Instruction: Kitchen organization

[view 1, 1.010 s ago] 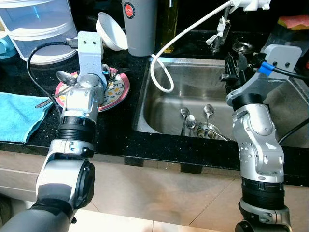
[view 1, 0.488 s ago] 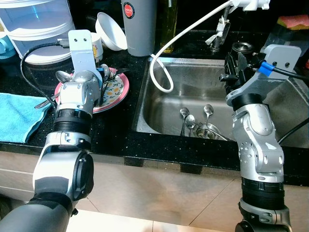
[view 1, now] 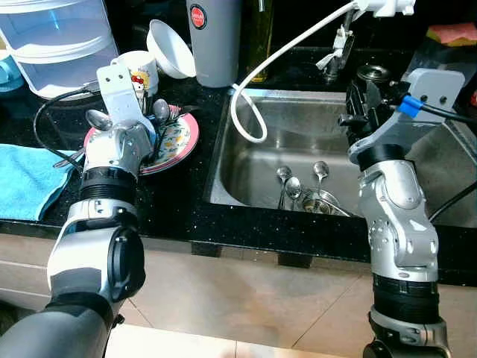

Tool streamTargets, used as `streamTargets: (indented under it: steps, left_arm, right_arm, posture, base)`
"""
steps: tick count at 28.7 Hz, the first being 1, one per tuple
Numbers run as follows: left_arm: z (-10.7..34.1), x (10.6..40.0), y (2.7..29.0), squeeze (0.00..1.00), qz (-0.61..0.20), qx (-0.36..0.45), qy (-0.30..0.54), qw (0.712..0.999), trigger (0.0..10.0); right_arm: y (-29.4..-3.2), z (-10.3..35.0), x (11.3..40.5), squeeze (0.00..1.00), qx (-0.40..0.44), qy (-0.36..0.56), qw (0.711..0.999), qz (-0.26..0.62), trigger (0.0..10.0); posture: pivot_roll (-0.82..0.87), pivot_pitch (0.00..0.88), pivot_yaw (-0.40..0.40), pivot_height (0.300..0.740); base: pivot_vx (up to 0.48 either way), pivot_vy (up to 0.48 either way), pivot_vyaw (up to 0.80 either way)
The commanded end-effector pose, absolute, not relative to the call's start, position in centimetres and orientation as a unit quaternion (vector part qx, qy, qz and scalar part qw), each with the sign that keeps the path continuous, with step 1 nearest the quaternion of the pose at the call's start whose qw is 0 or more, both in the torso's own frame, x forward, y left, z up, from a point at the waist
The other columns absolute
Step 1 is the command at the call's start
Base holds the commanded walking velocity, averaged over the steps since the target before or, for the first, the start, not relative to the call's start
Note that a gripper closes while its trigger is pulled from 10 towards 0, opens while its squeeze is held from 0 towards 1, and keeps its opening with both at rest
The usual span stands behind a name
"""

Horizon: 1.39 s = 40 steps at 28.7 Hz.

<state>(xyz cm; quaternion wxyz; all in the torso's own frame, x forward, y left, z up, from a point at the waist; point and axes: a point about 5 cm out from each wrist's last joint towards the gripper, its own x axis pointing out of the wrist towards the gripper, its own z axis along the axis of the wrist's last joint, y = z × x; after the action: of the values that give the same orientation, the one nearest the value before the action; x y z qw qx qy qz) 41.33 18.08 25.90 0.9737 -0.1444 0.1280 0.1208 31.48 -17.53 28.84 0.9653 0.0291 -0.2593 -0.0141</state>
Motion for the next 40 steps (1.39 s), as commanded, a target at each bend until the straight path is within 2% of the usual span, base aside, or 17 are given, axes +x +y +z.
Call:
streamTargets:
  steps: [1,9,15,16,17,26,29,35,40]
  left_arm:
    - [24.7,41.3,18.4,0.0,0.123,-0.155,0.155,0.968,0.0]
    - [25.0,41.4,18.7,0.0,0.128,-0.166,0.15,0.966,0.0]
    - [26.0,41.5,19.0,0.0,0.135,-0.155,0.113,0.972,0.0]
    - [27.2,41.6,19.1,0.0,0.133,-0.149,0.078,0.977,7.3]
    - [28.4,41.6,19.1,0.0,0.133,-0.143,0.043,0.98,10.0]
    - [33.1,41.2,17.8,0.0,0.086,-0.117,-0.087,0.986,10.0]
    - [33.4,41.2,17.6,0.0,0.082,-0.114,-0.095,0.986,10.0]
    - [33.4,41.3,15.6,0.0,0.024,-0.098,-0.102,0.99,10.0]
    - [32.7,41.1,12.3,0.0,-0.082,-0.066,-0.096,0.99,10.0]
  right_arm:
    - [-17.5,28.9,31.3,0.0,0.03,-0.264,0.964,-0.015,10.0]
    - [-17.6,28.9,31.4,0.0,0.031,-0.263,0.964,-0.015,10.0]
    - [-17.5,28.8,31.4,0.0,0.031,-0.262,0.965,-0.014,10.0]
    - [-17.5,28.8,31.4,0.0,0.032,-0.261,0.965,-0.013,10.0]
    - [-17.5,28.8,31.5,0.0,0.032,-0.261,0.965,-0.013,10.0]
    - [-17.6,28.8,31.5,0.0,0.035,-0.261,0.965,-0.015,10.0]
    - [-17.6,28.8,31.5,0.0,0.035,-0.261,0.965,-0.015,10.0]
    - [-17.8,28.9,31.5,0.0,0.044,-0.262,0.964,-0.02,10.0]
    - [-18.0,28.9,31.5,0.0,0.046,-0.263,0.963,-0.024,10.0]
  posture:
    - [0.03,0.084,0.068,0.74]
    - [0.03,0.091,0.065,0.74]
    - [0.03,0.093,0.063,0.74]
    - [0.03,0.095,0.063,0.74]
    - [0.03,0.097,0.063,0.74]
    - [0.03,0.1,0.063,0.74]
    - [0.03,0.1,0.063,0.74]
    - [0.03,0.103,0.066,0.74]
    - [0.03,0.104,0.069,0.74]
  base:
    - [0.0,0.0,0.0]
    - [0.0,0.0,0.0]
    - [0.0,0.0,0.0]
    - [0.0,0.0,0.0]
    - [0.0,0.0,0.0]
    - [0.0,0.0,0.0]
    - [0.0,0.0,0.0]
    - [0.0,0.0,0.0]
    - [0.0,0.0,0.0]
